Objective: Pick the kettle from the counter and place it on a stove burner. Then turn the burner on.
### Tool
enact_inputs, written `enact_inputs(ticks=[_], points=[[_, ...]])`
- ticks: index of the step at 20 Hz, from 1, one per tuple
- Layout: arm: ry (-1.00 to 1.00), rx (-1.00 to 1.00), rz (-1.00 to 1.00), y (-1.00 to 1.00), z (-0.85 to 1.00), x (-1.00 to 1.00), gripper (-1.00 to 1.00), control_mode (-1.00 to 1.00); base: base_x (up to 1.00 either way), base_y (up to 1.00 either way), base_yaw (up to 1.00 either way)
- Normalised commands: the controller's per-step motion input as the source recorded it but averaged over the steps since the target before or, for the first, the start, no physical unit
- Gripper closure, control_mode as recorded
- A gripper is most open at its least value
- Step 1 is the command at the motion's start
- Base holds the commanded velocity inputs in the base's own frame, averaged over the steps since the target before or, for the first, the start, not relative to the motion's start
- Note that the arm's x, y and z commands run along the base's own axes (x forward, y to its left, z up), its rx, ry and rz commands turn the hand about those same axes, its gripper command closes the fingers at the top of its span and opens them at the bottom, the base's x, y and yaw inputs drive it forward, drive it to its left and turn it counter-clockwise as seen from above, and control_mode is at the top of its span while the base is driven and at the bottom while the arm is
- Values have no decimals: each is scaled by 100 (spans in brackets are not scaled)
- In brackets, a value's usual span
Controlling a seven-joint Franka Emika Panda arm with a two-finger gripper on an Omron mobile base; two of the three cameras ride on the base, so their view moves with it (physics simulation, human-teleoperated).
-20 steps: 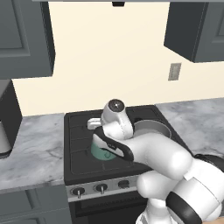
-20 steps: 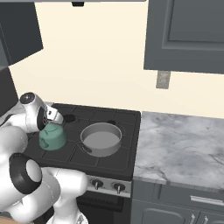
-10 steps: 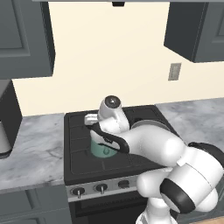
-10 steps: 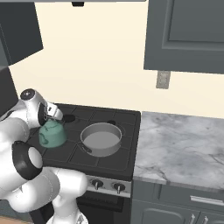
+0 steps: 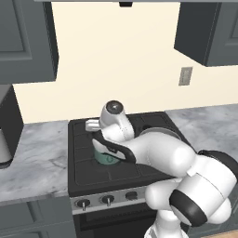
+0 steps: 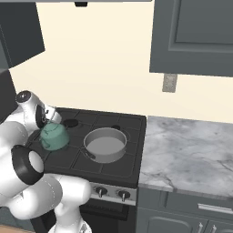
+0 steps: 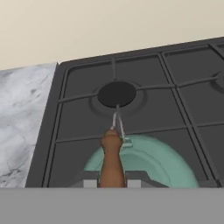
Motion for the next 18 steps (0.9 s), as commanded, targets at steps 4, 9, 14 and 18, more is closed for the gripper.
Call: enact_inputs(ticks=[4,9,14,18], points=[[0,0,0,0,0,0,100,-100,0,0,0],[0,6,0,0,0,0,100,-100,0,0,0],[0,8,0,1,0,0,100,-100,0,0,0],[0,6,0,9,0,0,100,-100,0,0,0]])
